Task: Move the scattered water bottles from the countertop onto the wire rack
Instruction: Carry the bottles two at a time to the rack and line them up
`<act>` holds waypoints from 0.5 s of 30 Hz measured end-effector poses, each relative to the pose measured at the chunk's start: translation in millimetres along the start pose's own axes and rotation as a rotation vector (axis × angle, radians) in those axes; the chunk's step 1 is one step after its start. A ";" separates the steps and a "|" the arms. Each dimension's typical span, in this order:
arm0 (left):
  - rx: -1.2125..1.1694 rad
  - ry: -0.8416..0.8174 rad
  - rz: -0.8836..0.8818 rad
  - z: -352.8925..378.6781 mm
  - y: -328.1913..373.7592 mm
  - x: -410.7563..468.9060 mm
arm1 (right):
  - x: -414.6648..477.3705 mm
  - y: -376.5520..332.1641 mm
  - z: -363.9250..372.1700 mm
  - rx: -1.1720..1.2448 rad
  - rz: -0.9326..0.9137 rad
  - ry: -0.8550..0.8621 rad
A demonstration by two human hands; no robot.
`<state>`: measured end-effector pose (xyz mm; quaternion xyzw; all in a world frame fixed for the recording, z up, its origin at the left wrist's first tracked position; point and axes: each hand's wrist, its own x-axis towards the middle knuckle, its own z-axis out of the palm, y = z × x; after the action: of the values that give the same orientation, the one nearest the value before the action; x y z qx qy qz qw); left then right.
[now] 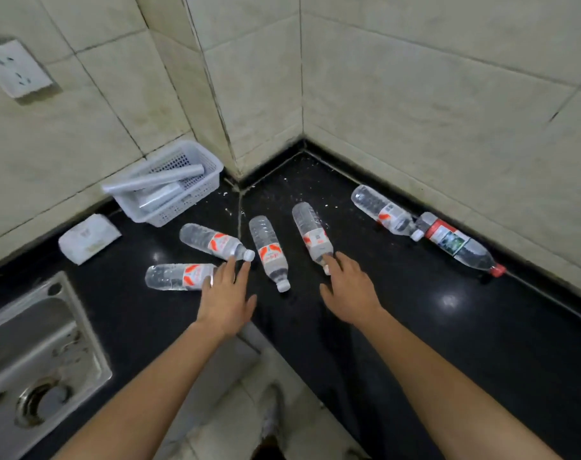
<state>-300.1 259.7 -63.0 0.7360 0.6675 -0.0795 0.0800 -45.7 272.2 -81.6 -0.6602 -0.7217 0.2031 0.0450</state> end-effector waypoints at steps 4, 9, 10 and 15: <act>0.045 -0.115 0.194 12.8 -15.2 70.0 | 42.8 3.1 9.9 0.081 0.253 -0.120; 0.169 -0.182 0.468 32.1 -11.3 141.1 | 84.6 4.4 27.6 0.271 0.466 -0.142; 0.206 -0.193 0.514 36.2 -8.5 149.1 | 90.8 3.5 32.4 0.315 0.499 -0.138; 0.242 -0.088 0.655 67.6 1.4 166.7 | 109.0 -1.1 59.2 0.443 0.613 -0.149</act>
<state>-283.3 406.1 -166.2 0.9111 0.3776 -0.1598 0.0419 -80.0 364.2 -157.4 -0.8031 -0.4309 0.4054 0.0711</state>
